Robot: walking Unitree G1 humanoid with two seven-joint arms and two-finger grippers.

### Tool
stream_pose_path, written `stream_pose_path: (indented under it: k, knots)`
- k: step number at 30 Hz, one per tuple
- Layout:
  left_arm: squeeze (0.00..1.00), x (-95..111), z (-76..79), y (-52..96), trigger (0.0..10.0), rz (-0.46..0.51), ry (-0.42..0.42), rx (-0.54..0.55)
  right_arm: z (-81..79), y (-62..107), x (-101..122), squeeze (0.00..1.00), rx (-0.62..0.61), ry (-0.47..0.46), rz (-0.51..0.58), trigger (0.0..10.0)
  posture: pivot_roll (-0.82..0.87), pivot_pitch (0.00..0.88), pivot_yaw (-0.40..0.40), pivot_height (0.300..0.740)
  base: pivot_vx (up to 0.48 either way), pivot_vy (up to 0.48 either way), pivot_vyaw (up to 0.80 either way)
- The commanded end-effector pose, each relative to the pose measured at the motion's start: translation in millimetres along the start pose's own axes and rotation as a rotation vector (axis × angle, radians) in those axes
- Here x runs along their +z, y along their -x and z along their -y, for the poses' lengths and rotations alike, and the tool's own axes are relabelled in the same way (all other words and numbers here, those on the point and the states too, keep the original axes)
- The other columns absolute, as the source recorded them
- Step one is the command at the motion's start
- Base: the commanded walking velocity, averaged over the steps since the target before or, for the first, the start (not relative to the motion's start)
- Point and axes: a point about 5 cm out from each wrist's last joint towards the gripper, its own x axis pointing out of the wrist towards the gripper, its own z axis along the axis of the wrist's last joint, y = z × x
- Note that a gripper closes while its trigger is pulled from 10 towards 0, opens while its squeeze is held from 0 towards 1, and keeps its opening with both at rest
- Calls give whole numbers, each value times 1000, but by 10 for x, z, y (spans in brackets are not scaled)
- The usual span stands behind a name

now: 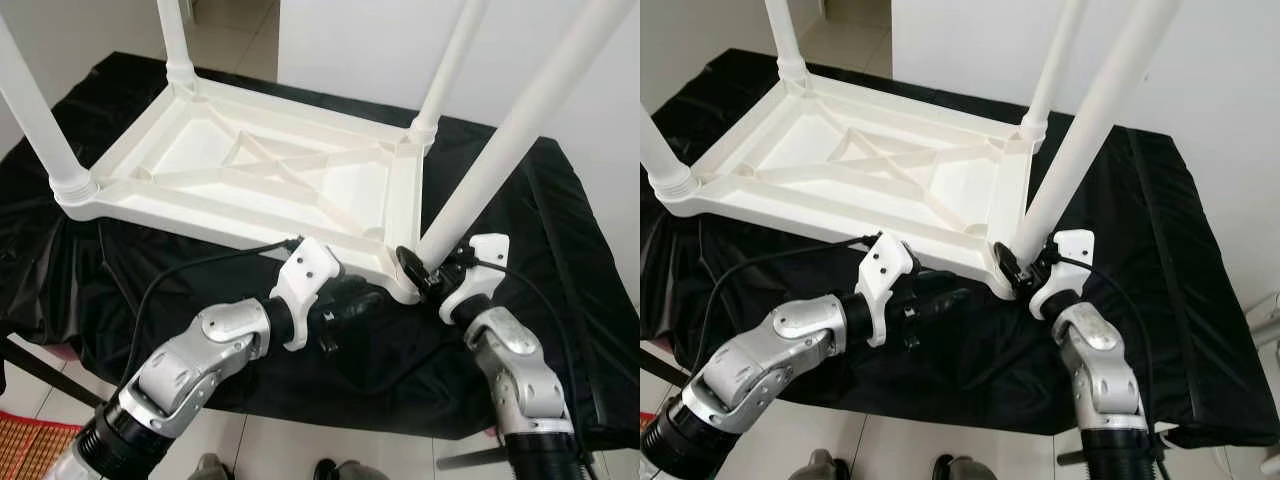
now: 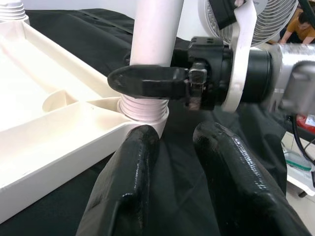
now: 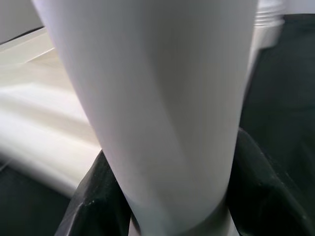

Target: Building children table

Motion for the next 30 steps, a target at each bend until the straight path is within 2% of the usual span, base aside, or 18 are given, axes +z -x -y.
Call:
stream_pose_path:
  k: [1, 2, 3, 6, 7, 8, 11, 17, 18, 24, 26, 28, 29, 30]
  knots:
    - [0, -22, 83, -18, 10000, -6, -1, -114, 26, 45, -79, 0, -79, -14, -46, 10000, 55, 123, -109, 740, 0, 0, 0]
    - [0, -21, 79, -20, 10000, -6, -1, -114, 4, 61, -110, 0, -151, -2, -60, 10000, 55, 123, -109, 740, 0, 0, 0]
    - [0, -21, 79, -20, 10000, -6, -1, -114, 4, 61, -110, 0, -151, -2, -60, 10000, 55, 123, -109, 740, 0, 0, 0]
    - [0, -19, 73, -22, 10000, -6, -4, -115, -59, 108, -124, 0, -335, 2, -61, 10000, 55, 123, -109, 740, 0, 0, 0]
    - [0, -19, 73, -22, 10000, -6, -4, -115, -59, 108, -124, 0, -335, 2, -61, 10000, 55, 123, -109, 740, 0, 0, 0]
    - [0, -19, 69, -22, 10000, -6, -6, -114, -141, 107, -136, 0, -376, -12, -72, 10000, 60, 115, -111, 740, 0, 0, 0]
    - [0, -18, 61, -19, 10000, -7, -8, -113, -227, 95, -132, 0, -368, 11, -88, 10000, 60, 115, -111, 740, 0, 0, 0]
    - [0, -21, 59, -16, 10000, -9, -8, -117, -201, 94, -118, 0, -369, -8, -88, 10000, 57, 109, -106, 740, 0, 0, 0]
    - [0, -20, 55, -15, 10000, -9, -9, -118, -198, 93, -109, 1000, -361, -11, -80, 10000, 57, 109, -106, 740, 0, 0, 0]
    - [0, -16, 46, -15, 10000, -9, -10, -117, -163, 78, -94, 1000, -322, -18, -67, 10000, 56, 110, -103, 740, 0, 0, 0]
    - [0, -16, 46, -14, 10000, -9, -10, -117, -144, 65, -90, 1000, -282, -29, -63, 10000, 56, 110, -103, 740, 0, 0, 0]
    - [0, -16, 49, -7, 10000, -11, -9, -117, -56, 40, -66, 1000, -186, -16, -50, 10000, 58, 118, -95, 740, 0, 0, 0]
    - [0, -16, 49, -7, 10000, -11, -9, -117, -56, 40, -66, 1000, -186, -16, -50, 10000, 58, 118, -95, 740, 0, 0, 0]
    - [0, -17, 52, -3, 10000, -11, -7, -117, -32, 31, -62, 0, -112, -20, -52, 10000, 58, 118, -95, 740, 0, 0, 0]
